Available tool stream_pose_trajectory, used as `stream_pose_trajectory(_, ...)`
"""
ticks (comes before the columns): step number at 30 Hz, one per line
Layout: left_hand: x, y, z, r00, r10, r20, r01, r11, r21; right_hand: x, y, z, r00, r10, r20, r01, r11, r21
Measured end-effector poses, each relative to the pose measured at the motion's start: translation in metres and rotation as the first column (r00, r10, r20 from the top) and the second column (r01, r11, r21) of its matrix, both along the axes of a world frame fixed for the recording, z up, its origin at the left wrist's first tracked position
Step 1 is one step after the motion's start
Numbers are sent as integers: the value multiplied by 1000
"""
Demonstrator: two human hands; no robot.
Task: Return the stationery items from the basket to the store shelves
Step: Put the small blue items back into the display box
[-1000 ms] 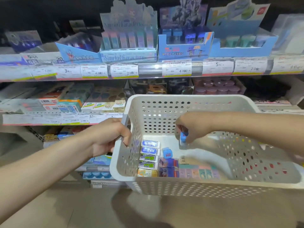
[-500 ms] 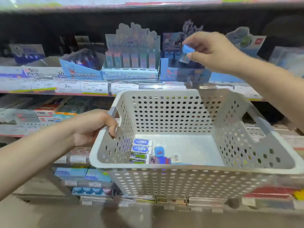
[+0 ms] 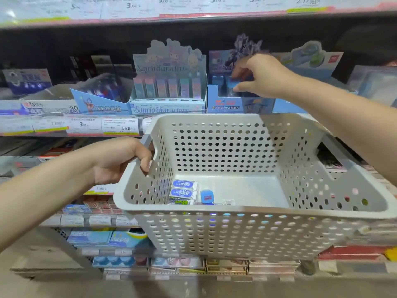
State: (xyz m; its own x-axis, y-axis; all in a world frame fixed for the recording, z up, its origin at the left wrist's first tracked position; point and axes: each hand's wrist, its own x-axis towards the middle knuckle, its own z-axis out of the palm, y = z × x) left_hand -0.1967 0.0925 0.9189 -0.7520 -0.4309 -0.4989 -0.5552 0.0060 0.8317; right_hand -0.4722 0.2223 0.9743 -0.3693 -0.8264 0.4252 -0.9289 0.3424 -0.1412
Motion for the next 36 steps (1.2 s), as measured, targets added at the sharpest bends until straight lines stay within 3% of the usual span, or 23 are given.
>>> stream_pose_trajectory(6,0,-9,2,1000,-23,-17,23,1000,10,4,3,0,999,-48,26,48,999,3)
stream_pose_trajectory(13,1,-12,5,998,-25,-61,27,999,40,9,11,6,996,-83,31,78,989,126)
stream_pose_trajectory(16,1,-13,4,997,-26,-73,29,999,43,21,14,-1,998,-54,-34,54,999,-10)
stream_pose_trajectory(19,0,-16,0,996,-34,-82,36,999,30,52,19,-9,993,102,-63,-112,976,-184)
stream_pose_trajectory(21,-1,-18,-2,996,-40,-86,42,999,19,76,19,-17,974,217,59,-212,974,-80)
stream_pose_trajectory(23,-2,-18,-4,995,-57,-86,58,998,5,97,13,-30,951,237,200,-279,935,218)
stream_pose_trajectory(25,-3,-17,-5,993,-73,-90,73,997,-8,108,3,-50,944,250,214,-326,809,489)
stream_pose_trajectory(27,-3,-18,-6,993,-75,-90,74,997,-17,114,-3,-69,941,254,222,-337,700,629)
stream_pose_trajectory(30,-3,-18,-8,995,-75,-73,73,997,-28,117,-10,-90,947,201,251,-322,628,709)
stream_pose_trajectory(36,-2,-17,-13,996,-64,-61,60,996,-67,118,-15,-110,941,198,275,-338,613,714)
